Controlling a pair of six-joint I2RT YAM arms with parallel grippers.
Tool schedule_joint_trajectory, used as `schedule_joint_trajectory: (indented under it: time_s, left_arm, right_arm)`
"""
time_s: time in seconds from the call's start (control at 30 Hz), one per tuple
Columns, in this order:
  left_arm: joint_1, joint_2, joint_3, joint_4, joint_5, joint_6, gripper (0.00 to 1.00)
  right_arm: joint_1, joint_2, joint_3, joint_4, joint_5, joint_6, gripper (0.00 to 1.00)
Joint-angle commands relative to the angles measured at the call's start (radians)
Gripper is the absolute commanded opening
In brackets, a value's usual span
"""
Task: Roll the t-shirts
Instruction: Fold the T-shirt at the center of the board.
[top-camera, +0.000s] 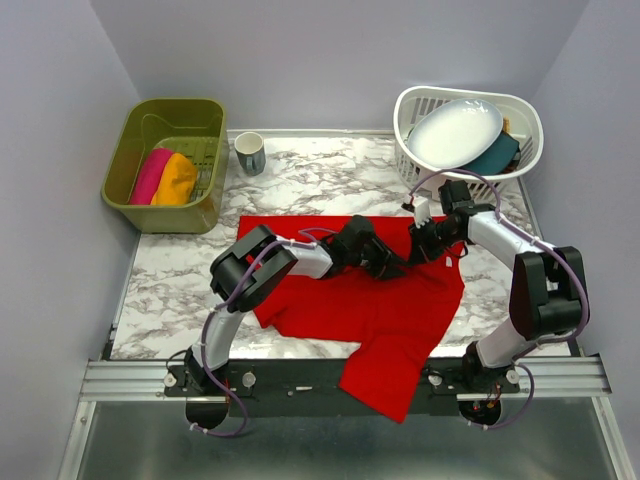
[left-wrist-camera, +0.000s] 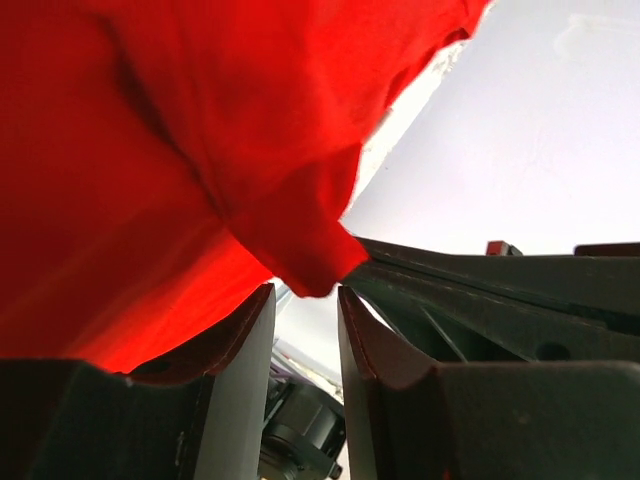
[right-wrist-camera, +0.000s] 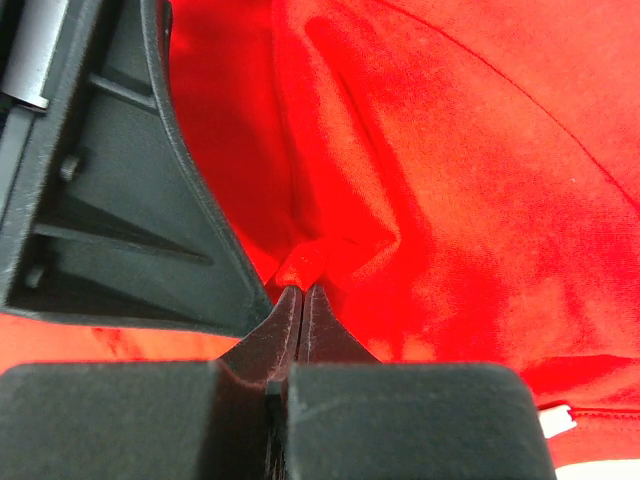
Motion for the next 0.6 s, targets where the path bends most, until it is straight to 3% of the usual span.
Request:
schedule_joint_trajectory:
  time_s: [0.0,0.2,0.37,0.5,0.57]
  left_arm:
    - [-0.006,0.037,0.026,-0.037,-0.030,-0.017,0.40]
    - [-0.009,0.063,0.047,-0.048,-0.038,0.012,0.27]
    - [-0.011,0.073,0.049,-0.050,-0.044,0.023,0.25]
    - [-0.007,0.065,0.058,-0.057,-0.042,0.072,0.04]
    - [0.002,0.050,0.058,-0.071,-0.028,0.125,0.00]
  right_arm:
    - [0.005,0.017,0.033,-0.008,-0.012,0.028,0.01]
    - [0.005,0.026,0.042,-0.010,-0.018,0.032,0.01]
    - [0.005,0.023,0.039,-0.014,-0.020,0.026,0.01]
    - [0.005,0.026,0.040,-0.028,-0.023,0.022,0.01]
    - [0.004,0.017,0.039,-0.028,-0.023,0.023,0.01]
